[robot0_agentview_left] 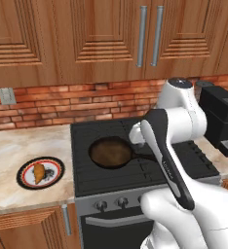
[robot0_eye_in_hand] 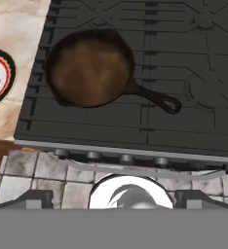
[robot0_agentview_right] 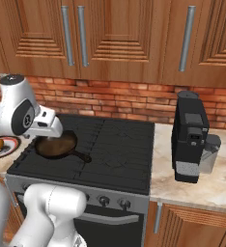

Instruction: Pick the croissant and place it on the pan. Then turn on the stove to warm the croissant.

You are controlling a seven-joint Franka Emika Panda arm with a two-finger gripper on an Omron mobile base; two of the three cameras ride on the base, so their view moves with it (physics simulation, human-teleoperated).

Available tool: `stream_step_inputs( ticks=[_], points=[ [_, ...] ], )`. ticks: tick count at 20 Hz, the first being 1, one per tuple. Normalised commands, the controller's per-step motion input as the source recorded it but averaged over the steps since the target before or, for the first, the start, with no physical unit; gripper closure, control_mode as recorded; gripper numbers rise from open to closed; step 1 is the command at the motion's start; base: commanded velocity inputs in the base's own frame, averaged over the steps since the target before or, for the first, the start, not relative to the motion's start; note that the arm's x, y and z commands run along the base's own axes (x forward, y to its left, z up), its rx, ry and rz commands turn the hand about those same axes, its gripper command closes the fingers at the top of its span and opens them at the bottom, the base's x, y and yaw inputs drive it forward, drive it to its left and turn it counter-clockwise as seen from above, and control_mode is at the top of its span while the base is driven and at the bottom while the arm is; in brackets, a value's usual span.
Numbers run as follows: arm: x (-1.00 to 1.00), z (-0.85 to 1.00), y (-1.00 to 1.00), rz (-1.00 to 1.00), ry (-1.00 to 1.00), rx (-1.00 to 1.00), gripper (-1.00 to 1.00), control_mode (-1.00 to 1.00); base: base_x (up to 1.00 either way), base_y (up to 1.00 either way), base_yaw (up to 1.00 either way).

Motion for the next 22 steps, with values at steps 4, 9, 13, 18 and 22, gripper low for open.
stream_step_inputs(
  ticks=[4,9,13,18,22],
  points=[
    [-0.02,-0.04,0.40,0.00,0.00,0.01,-1.00,-1.00,0.00,0.00,0.00],
    [-0.02,-0.07,0.44,0.00,0.00,0.01,-1.00,-1.00,0.00,0.00,0.00],
    [-0.03,-0.11,0.45,0.00,0.00,0.00,-1.00,-1.00,0.00,0.00,0.00],
    [0.00,-0.13,0.44,0.00,0.00,0.00,-1.00,-1.00,0.00,0.00,0.00],
    [0.00,-0.13,0.45,0.00,0.00,0.00,-1.00,-1.00,0.00,0.00,0.00]
  ],
)
